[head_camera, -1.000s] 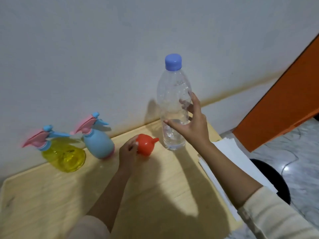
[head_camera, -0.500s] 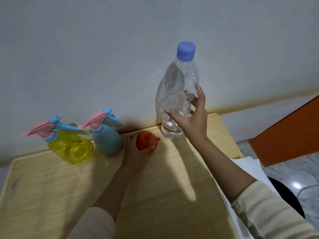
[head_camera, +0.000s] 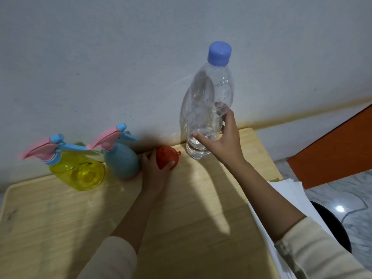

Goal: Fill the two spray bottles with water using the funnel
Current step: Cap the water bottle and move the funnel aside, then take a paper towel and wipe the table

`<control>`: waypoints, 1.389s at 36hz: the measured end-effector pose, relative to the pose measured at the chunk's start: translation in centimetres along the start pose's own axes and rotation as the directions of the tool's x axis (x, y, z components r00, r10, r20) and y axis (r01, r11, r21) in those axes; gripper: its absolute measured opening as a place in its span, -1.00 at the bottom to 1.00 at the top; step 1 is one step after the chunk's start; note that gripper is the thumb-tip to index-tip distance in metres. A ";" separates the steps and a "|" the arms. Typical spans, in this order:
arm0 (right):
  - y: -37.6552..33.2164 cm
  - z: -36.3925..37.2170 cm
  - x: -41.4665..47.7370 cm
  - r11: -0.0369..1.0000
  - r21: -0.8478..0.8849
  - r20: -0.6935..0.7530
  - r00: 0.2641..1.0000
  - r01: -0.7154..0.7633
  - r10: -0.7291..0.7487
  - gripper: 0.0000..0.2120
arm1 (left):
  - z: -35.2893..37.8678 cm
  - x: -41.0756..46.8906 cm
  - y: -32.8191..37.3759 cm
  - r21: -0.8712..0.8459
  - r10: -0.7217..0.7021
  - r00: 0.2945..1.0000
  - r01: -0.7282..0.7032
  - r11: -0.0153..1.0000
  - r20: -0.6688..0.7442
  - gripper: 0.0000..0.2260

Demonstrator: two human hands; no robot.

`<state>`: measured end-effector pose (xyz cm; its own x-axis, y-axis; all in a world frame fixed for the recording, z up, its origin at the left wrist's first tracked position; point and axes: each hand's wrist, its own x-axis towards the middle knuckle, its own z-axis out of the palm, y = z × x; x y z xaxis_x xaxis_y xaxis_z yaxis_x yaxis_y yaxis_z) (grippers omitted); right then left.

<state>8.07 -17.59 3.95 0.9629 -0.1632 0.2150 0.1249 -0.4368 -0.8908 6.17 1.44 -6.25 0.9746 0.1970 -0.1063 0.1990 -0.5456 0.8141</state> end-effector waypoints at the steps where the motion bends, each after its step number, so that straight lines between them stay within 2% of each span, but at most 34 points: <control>1: 0.1 0.0 0.0 1.000 -0.001 0.001 1.000 0.005 -0.005 -0.20 | 0.1 -0.1 0.1 -0.002 -0.005 1.000 0.005 1.000 -0.010 -0.42; 9: 0.1 -0.2 -0.5 1.000 -0.028 0.015 1.000 -0.013 0.013 -0.16 | 1.0 -0.6 1.1 -0.027 -0.013 0.995 0.011 1.000 -0.098 -0.39; 12: -0.1 -1.3 -1.4 0.999 -0.005 -0.001 0.999 -0.035 0.035 -0.18 | 1.1 -1.3 1.9 -0.050 -0.008 0.987 0.001 0.999 -0.157 -0.44; 16: -0.1 -4.8 -3.2 1.000 -0.028 -0.083 0.997 -0.011 0.009 -0.47 | 1.5 -4.1 3.7 -0.098 0.096 0.967 -0.122 0.988 -0.235 -0.51; 19: 0.4 -8.6 -5.4 0.997 -0.073 -0.143 0.989 -0.033 0.023 -0.65 | 3.0 -6.7 5.4 -0.111 0.293 0.950 -0.305 0.946 -0.107 -0.61; 21: 1.1 -11.2 -7.4 0.992 -0.109 -0.171 0.984 -0.071 0.052 -0.73 | 4.6 -8.1 6.4 -0.139 0.443 0.895 -0.433 0.891 0.049 -0.62; 23: 2.0 -13.6 -9.6 0.979 -0.151 -0.183 0.977 -0.137 0.109 -0.80 | 6.2 -9.3 7.6 -0.199 0.553 0.809 -0.519 0.831 0.200 -0.68; 27: 4.2 -17.0 -14.6 0.934 -0.262 -0.195 0.961 -0.244 0.197 -0.90 | 9.2 -11.2 9.9 -0.256 0.652 0.559 -0.626 0.737 0.511 -0.74; 32: 6.9 -18.2 -20.2 0.841 -0.432 -0.105 0.944 -0.327 0.314 -0.83 | 11.6 -12.5 11.7 -0.229 0.686 0.284 -0.800 0.555 0.669 -0.69; 36: 8.5 -17.0 -22.8 0.796 -0.529 -0.077 0.951 -0.294 0.300 -0.70 | 12.5 -12.9 11.9 -0.232 0.648 0.144 -0.858 0.459 0.747 -0.66; 38: 9.0 -16.2 -23.5 0.766 -0.586 -0.059 0.957 -0.264 0.285 -0.63 | 13.0 -12.9 11.8 -0.227 0.628 0.105 -0.876 0.425 0.771 -0.65; 40: 9.2 -15.7 -23.9 0.746 -0.614 -0.061 0.957 -0.259 0.282 -0.60 | 13.4 -12.8 11.8 -0.213 0.611 0.096 -0.886 0.412 0.786 -0.66; 50: 9.2 -15.0 -24.1 0.765 -0.564 -0.159 0.950 -0.311 0.269 -0.88 | 14.4 -13.0 12.0 -0.223 0.610 0.060 -0.898 0.378 0.790 -0.74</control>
<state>-17.57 -30.94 -3.39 0.9101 -0.4134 0.0282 -0.3393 -0.7825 -0.5221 -2.64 -19.39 -3.33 0.2608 -0.9646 0.0385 -0.8231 -0.2014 0.5310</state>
